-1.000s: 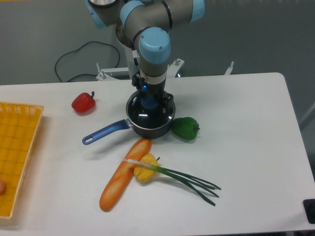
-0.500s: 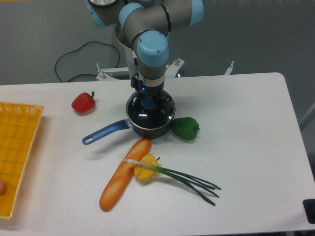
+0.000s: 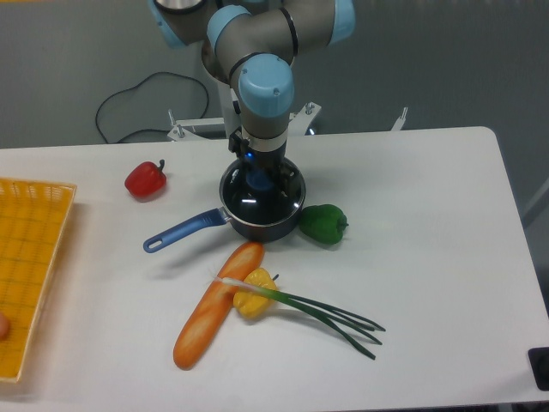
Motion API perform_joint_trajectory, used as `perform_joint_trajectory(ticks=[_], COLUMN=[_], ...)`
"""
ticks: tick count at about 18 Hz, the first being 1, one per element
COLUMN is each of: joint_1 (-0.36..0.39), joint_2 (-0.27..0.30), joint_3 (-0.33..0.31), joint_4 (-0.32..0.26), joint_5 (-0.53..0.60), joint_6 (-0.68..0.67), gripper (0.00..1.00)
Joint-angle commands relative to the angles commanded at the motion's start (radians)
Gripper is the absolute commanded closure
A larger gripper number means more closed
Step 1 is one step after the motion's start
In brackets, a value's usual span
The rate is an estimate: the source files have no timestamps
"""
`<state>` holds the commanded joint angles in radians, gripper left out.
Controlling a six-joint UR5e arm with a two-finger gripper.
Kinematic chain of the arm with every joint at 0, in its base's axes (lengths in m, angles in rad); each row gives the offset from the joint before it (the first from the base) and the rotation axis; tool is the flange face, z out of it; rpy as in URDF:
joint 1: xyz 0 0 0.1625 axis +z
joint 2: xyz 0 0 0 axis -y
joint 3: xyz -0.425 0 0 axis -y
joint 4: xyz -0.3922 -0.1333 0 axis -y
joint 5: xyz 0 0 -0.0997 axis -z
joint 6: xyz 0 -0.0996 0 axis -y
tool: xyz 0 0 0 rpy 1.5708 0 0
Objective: Open the lid
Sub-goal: 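Close the gripper around the blue lid knob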
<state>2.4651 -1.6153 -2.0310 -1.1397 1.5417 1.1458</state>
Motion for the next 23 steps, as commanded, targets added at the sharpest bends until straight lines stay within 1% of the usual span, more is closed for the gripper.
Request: perform_joint_trajectory(ticks=[4, 13, 17, 18, 20, 23], joint_1=[0.002, 0.002, 0.0, 0.002, 0.0, 0.0], joint_2=[-0.002, 0.002, 0.0, 0.0, -0.002, -0.002], joint_3=[0.0, -0.006, -0.006, -0.005, 0.0, 0.002], joint_4=[-0.002, -0.002, -0.003, -0.003, -0.003, -0.006], joint_5=[0.0, 0.0, 0.0, 0.0, 0.002, 0.005], joint_6=[0.018, 0.015, 0.011, 0.011, 0.011, 0.008], gripper=[0.0, 0.01, 0.2, 0.21, 0.27, 0.39])
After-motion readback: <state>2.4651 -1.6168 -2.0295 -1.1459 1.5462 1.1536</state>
